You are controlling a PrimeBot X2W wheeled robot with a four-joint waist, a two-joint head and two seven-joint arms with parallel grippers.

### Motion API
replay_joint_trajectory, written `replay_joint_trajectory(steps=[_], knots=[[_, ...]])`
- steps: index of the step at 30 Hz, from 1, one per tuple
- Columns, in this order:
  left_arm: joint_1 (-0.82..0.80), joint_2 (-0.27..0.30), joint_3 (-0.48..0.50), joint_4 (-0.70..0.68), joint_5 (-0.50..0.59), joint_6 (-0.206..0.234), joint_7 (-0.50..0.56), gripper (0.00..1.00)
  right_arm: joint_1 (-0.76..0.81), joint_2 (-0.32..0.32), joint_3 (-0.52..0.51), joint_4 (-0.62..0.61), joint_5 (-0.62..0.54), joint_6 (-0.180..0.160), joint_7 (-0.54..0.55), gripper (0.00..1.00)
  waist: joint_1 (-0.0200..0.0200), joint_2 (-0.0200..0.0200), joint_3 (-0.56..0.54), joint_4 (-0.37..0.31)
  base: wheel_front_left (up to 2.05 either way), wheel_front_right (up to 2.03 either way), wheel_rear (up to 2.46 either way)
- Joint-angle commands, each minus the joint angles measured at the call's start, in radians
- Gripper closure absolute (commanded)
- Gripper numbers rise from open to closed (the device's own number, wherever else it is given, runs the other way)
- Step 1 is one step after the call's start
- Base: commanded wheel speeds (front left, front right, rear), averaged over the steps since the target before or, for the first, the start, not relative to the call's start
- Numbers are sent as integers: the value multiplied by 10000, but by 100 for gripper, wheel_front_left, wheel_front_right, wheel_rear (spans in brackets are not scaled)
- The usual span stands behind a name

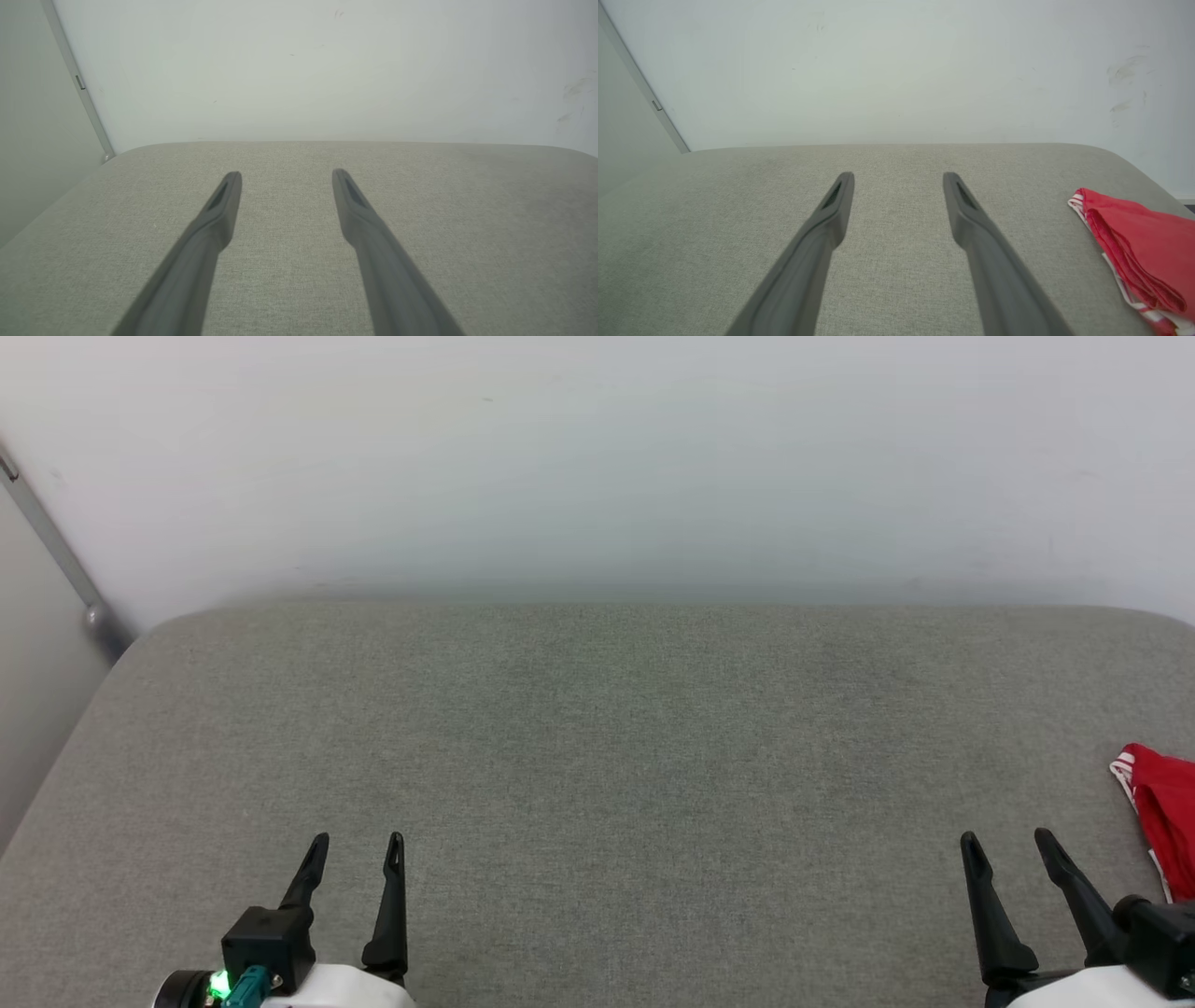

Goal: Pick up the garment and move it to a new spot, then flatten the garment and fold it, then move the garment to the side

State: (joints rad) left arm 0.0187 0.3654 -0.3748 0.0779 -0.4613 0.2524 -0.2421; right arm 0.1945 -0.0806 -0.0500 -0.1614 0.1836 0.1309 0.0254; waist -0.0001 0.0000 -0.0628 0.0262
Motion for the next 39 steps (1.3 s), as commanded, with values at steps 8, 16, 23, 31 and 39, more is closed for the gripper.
replay_joint_trajectory(steps=[8,16,23,31,39], knots=[[64,-39,-55,25,-63,25,-9,0,-166,95,12,-66,15,-4,58,0,1,0,52,0,0,0,0],[26,-17,-72,-2,-101,-22,3,100,-61,60,-5,-30,3,0,-2,100,2,0,69,36,0,0,0],[107,-293,125,228,-814,-234,204,100,-124,69,27,413,900,0,26,100,2,0,90,29,0,0,0],[-73,-565,612,415,-2058,-640,542,100,-478,38,6,835,2458,0,81,100,2,0,127,9,0,0,0],[-242,-822,1055,598,-3173,-1018,849,100,-783,26,-17,1203,3851,0,133,100,2,0,164,-10,0,0,0]])
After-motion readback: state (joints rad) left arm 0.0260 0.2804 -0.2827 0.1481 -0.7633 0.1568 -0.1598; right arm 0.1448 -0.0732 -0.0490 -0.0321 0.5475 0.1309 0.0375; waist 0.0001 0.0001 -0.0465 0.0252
